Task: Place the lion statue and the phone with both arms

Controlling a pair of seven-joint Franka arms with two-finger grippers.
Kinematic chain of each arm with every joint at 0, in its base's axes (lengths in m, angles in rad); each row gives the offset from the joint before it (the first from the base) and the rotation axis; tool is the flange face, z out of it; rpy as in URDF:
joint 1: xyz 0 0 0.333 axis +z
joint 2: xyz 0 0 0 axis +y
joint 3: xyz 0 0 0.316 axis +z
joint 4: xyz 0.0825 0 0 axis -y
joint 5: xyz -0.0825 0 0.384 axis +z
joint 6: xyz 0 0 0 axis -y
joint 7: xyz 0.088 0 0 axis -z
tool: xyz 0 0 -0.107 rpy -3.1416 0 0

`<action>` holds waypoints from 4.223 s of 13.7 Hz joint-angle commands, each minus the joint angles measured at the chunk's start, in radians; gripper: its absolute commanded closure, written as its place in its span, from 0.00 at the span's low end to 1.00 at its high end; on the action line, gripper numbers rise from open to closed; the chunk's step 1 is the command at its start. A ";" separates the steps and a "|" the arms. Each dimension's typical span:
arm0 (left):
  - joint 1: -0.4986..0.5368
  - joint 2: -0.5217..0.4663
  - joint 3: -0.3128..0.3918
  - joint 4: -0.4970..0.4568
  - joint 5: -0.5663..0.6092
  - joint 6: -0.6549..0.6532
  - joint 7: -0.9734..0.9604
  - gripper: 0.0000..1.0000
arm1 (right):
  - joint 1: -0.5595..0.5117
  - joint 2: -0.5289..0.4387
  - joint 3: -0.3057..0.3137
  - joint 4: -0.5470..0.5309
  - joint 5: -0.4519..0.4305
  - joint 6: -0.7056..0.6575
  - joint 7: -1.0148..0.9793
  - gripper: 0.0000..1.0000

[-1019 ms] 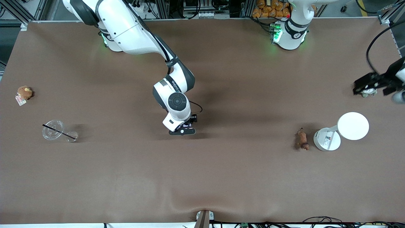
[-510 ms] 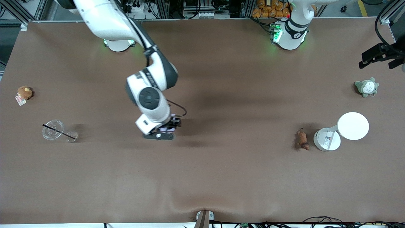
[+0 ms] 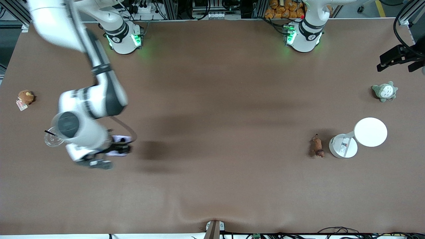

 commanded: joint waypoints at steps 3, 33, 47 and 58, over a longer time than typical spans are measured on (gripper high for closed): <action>-0.010 -0.015 0.010 0.014 0.035 0.007 -0.008 0.00 | -0.172 0.105 0.026 -0.023 -0.011 0.104 -0.144 1.00; 0.004 0.025 0.008 0.030 0.017 0.003 -0.038 0.00 | -0.193 -0.197 0.029 -0.115 0.004 -0.051 -0.321 0.00; 0.007 0.025 0.010 0.030 0.014 0.003 -0.037 0.00 | -0.327 -0.573 0.135 -0.085 0.085 -0.516 -0.261 0.00; 0.008 0.038 0.011 0.030 0.012 0.003 -0.037 0.00 | -0.302 -0.571 0.134 -0.028 0.075 -0.587 -0.275 0.00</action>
